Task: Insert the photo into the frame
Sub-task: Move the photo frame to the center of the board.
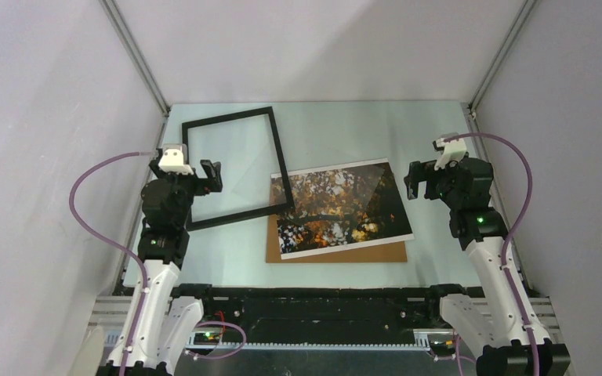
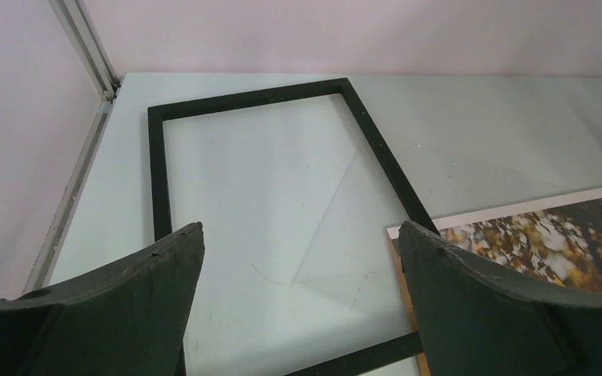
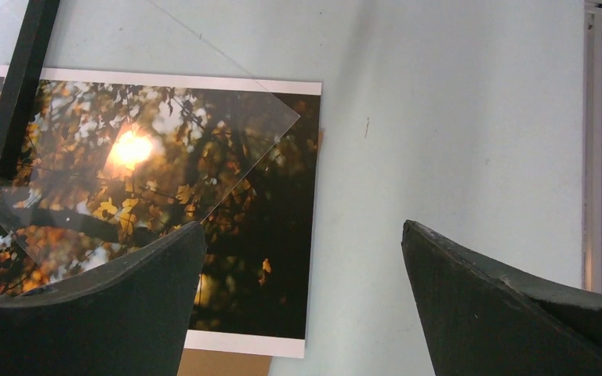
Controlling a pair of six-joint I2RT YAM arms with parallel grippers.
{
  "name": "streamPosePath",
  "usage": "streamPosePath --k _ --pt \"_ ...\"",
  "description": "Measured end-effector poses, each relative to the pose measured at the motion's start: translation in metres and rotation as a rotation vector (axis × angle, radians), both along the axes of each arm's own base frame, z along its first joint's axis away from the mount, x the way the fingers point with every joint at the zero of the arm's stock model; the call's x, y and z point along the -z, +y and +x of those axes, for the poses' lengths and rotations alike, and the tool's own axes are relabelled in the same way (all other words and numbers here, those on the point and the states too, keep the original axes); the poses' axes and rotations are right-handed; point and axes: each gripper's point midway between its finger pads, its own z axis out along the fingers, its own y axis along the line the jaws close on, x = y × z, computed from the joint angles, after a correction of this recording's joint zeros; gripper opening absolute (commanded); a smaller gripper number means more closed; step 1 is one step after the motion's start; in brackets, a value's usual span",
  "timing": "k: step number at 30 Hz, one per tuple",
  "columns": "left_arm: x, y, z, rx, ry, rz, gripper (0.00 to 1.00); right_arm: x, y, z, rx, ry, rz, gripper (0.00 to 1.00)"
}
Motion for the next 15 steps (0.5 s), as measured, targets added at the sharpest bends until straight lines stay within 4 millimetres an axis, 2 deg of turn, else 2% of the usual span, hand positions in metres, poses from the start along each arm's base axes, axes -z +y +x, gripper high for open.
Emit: streamPosePath --k 15 --pt "0.0017 0.0023 -0.0017 -0.009 -0.002 0.014 0.98 -0.0036 0.0046 -0.0027 -0.021 -0.013 0.007 1.00"
